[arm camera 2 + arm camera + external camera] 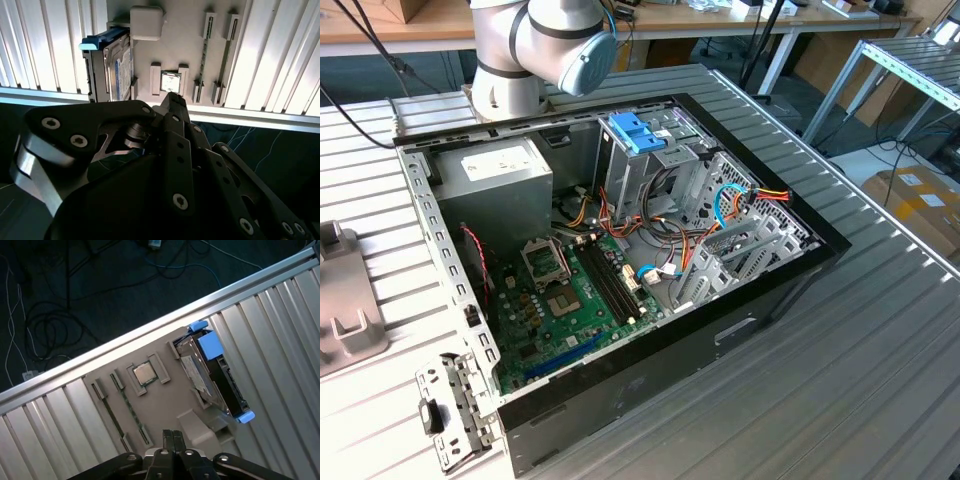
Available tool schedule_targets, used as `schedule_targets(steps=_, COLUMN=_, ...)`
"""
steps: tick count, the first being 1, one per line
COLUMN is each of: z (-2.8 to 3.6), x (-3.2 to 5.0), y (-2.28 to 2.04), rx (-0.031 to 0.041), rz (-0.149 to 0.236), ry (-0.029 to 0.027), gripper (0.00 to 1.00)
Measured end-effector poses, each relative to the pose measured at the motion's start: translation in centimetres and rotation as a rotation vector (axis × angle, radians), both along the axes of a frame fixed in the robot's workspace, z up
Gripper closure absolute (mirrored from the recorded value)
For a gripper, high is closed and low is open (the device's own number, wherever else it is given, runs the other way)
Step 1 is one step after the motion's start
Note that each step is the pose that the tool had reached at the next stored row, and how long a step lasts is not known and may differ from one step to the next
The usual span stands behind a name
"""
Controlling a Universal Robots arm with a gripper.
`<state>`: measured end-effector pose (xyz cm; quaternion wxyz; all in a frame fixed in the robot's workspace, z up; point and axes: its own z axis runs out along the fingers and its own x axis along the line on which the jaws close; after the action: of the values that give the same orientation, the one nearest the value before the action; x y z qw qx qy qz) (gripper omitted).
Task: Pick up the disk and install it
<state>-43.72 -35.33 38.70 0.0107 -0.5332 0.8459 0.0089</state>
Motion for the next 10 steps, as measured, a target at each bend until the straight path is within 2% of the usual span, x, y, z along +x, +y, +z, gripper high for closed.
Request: schedule_targets(steps=10, z=0.00, x=0.00, y=0.00, rx=0.0000, rz=0.040, ry=0.0000, gripper=0.89)
